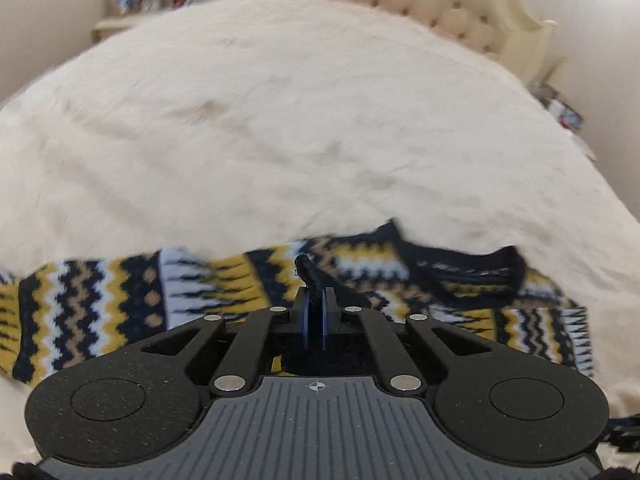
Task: Fold small clothes
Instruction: 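Move the left tool toward the other sleeve cuff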
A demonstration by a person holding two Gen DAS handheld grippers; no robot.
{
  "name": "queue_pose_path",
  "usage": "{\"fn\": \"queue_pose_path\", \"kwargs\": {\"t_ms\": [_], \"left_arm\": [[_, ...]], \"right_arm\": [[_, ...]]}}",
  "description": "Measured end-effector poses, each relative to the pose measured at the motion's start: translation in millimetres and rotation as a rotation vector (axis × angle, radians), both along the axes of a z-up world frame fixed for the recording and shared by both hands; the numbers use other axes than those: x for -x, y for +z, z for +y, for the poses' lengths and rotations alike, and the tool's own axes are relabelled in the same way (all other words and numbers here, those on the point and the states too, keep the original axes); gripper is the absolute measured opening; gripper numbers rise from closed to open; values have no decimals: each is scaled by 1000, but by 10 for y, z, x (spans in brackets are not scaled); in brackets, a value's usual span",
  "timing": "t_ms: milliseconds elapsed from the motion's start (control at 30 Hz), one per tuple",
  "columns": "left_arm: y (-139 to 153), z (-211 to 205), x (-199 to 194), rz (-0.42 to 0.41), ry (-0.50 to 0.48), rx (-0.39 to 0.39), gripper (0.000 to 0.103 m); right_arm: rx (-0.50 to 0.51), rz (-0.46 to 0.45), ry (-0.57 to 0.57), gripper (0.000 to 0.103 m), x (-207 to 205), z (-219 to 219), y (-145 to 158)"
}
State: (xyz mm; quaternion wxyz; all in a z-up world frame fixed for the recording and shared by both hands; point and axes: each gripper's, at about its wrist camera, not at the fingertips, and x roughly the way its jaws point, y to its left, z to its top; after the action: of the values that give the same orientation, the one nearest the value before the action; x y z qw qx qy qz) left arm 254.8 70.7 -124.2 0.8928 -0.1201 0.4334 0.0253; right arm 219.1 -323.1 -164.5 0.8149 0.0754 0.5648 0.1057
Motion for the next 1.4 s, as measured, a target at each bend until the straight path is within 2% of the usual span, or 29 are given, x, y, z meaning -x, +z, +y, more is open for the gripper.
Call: {"fn": "queue_pose_path", "kwargs": {"t_ms": [100, 167, 233, 267, 433, 567, 667, 767, 933, 1067, 1100, 1200, 1300, 1400], "left_arm": [[-196, 71, -73, 94, -3, 27, 6], [-341, 55, -91, 159, -6, 15, 8], [-448, 53, -82, 215, 7, -13, 17], [-496, 67, -72, 239, 21, -18, 27], [-576, 128, 29, 244, 44, -3, 37], [-582, 138, 141, 243, 27, -23, 57], [-579, 150, 226, 246, 22, -31, 67], [-605, 157, 285, 263, 32, -40, 67], [-599, 215, 488, 298, 58, -44, 68], [-484, 229, 700, 281, 72, -29, 69], [-446, 222, 751, 274, 70, -27, 69], [-317, 180, 919, 247, 57, -16, 75], [-190, 108, 1076, 222, 40, -9, 83], [-49, 26, 1224, 195, 26, -22, 83]], "right_arm": [[25, -23, -25, 52, -130, -99, 8], [41, -42, -38, 55, -245, -155, 12], [57, -55, -50, 60, -370, -187, -7], [63, -57, -55, 60, -423, -191, -23], [98, -41, -89, 60, -663, -242, -186], [120, 9, -82, 61, -811, -229, -414], [146, 25, -78, 64, -843, -235, -543], [153, 30, -102, 68, -841, -260, -571], [191, -2, -105, 71, -731, -218, -443], [151, -95, -77, 73, -453, -145, -168], [127, -126, -74, 75, -357, -123, -83], [66, -198, -59, 101, -114, -38, 121], [25, -259, -22, 102, 76, 60, 297], [15, -310, 20, 102, 253, 203, 423]]}}
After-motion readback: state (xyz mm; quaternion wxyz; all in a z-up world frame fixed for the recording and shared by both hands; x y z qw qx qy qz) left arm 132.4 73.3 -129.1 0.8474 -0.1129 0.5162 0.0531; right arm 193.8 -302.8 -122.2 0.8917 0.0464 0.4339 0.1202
